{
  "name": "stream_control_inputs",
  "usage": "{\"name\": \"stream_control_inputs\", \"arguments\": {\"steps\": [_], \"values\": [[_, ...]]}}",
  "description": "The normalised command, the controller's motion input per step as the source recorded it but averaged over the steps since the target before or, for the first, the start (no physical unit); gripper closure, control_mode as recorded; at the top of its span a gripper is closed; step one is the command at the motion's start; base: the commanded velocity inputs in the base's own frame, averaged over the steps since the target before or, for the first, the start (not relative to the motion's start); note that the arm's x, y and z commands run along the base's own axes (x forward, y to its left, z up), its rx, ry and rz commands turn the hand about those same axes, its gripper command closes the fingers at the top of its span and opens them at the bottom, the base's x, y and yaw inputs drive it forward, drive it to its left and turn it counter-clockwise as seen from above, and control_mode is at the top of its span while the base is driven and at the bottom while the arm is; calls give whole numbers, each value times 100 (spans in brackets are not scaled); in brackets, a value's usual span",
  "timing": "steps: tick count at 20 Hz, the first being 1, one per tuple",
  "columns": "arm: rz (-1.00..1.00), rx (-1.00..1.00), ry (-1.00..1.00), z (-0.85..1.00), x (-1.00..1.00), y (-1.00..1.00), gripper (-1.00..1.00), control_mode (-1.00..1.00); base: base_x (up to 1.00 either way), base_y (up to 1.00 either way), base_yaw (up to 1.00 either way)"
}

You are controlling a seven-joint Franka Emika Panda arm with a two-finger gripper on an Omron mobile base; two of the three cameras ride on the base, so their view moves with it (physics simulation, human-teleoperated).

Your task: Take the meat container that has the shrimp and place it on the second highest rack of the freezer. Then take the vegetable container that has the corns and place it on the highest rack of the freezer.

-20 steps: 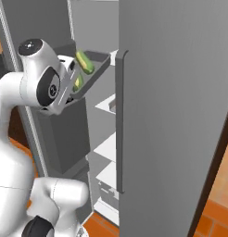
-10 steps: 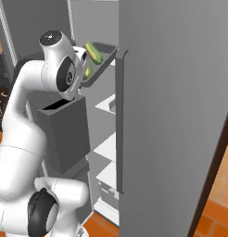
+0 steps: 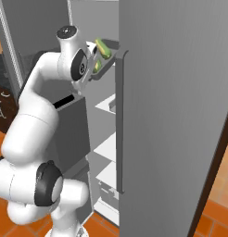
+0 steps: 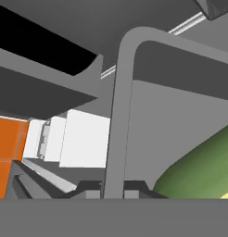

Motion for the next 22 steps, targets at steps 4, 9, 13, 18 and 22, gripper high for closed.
{"name": "stream_control_inputs", "arguments": {"steps": [4, 9, 13, 18, 22], "values": [[0, 2, 0, 1, 57, -12, 100, -100, 0, 0, 0], [0, 5, 0, 4, 49, -25, 100, -100, 0, 0, 0], [0, 5, 0, 16, 58, -15, 100, -100, 0, 0, 0], [0, 0, 1, 8, 61, -12, 100, -100, 0, 0, 0], [0, 0, 3, 2, 57, -14, 100, -100, 0, 0, 0]]}}
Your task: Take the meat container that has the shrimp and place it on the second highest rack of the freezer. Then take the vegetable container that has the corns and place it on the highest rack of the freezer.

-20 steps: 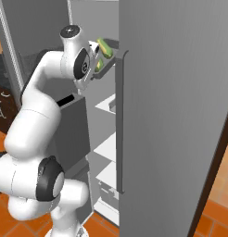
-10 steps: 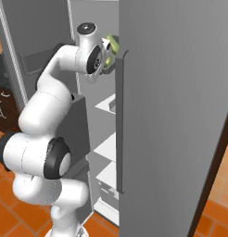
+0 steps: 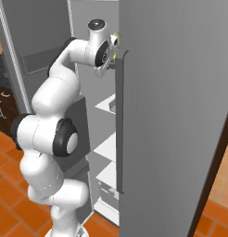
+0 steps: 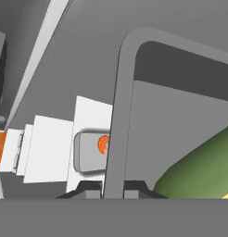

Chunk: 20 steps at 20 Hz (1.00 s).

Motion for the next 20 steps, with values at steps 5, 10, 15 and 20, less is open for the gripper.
{"name": "stream_control_inputs", "arguments": {"steps": [5, 10, 15, 20], "values": [[0, 0, 5, 0, 52, -14, 100, -100, 0, 0, 0], [0, 0, 1, -1, 32, -3, 100, -100, 0, 0, 0], [0, 0, 8, -7, 13, -25, 100, -100, 0, 0, 0], [0, 0, 11, -22, 31, 0, 100, -100, 0, 0, 0]]}}
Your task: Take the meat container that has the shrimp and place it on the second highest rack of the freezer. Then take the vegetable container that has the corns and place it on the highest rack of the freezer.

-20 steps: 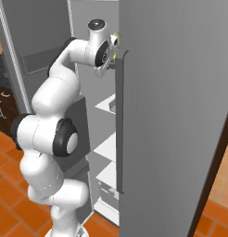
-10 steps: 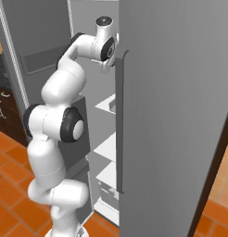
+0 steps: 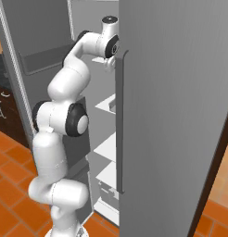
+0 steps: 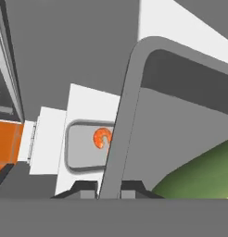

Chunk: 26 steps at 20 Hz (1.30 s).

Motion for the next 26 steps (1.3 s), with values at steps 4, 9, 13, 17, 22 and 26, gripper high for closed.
{"name": "stream_control_inputs", "arguments": {"steps": [4, 9, 13, 17, 22, 26], "values": [[0, 0, 1, 0, 50, 0, 100, -100, 0, 0, 0], [0, 0, 0, 2, 38, 0, -100, -100, 0, 0, 0], [0, 0, -1, 0, 19, 0, -100, -100, 0, 0, 0], [0, -2, -7, 0, 7, 5, -100, -100, 0, 0, 0], [1, -9, -26, 0, -37, 24, -100, -100, 0, 0, 0], [1, -8, -21, 1, -83, 25, -100, -100, 0, 0, 0]]}}
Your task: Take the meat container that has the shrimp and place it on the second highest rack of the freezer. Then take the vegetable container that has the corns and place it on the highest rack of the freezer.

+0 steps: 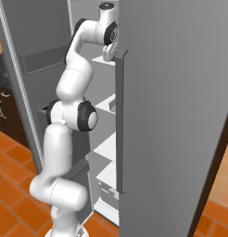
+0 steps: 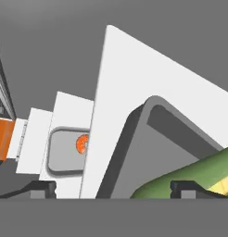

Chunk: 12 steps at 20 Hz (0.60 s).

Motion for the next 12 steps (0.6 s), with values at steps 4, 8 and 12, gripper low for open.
{"name": "stream_control_inputs", "arguments": {"steps": [4, 8, 12], "values": [[1, -1, -3, -45, -56, 10, -100, -100, 0, 0, 0], [1, -4, -10, -51, -42, 22, -100, -100, 0, 0, 0], [2, -5, -9, -89, -19, 25, -100, -100, 0, 0, 0]]}}
